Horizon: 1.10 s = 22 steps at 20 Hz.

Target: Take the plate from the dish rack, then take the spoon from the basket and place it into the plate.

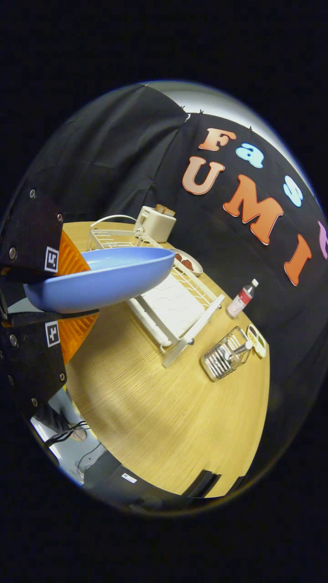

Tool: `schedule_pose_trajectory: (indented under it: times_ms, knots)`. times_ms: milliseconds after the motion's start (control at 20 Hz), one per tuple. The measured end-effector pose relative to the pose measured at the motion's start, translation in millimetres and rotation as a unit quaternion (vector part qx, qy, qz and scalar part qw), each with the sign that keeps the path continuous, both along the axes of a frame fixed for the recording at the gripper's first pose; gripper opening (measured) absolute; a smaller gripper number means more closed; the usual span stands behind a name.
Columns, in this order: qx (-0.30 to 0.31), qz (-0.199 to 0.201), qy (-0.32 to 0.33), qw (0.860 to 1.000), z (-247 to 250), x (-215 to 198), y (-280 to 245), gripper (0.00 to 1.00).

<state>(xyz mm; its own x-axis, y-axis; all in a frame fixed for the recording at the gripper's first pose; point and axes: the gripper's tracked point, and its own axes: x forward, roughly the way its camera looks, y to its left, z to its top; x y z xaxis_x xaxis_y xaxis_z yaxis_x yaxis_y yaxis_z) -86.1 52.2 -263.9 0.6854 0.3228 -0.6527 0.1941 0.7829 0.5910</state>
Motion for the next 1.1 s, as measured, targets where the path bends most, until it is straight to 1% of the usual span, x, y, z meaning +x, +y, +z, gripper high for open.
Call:
schedule_pose_trajectory:
  times_ms: [150,450,650,800,900,1000,1100]
  knots:
    - [0.019,-0.002,0.023,1.000,-25,-5,4,0.24]
    - [0.009,-0.001,0.056,0.998,-61,0,13,0.24]
    - [0.010,0.004,0.072,0.997,-73,-2,17,0.25]
    - [0.022,-0.004,0.080,0.997,-77,-2,19,0.25]
    - [0.017,-0.007,0.080,0.997,-74,-1,17,0.26]
    - [-0.002,-0.009,0.077,0.997,-71,2,11,0.28]
    - [-0.027,-0.009,0.079,0.996,-70,2,-1,0.34]
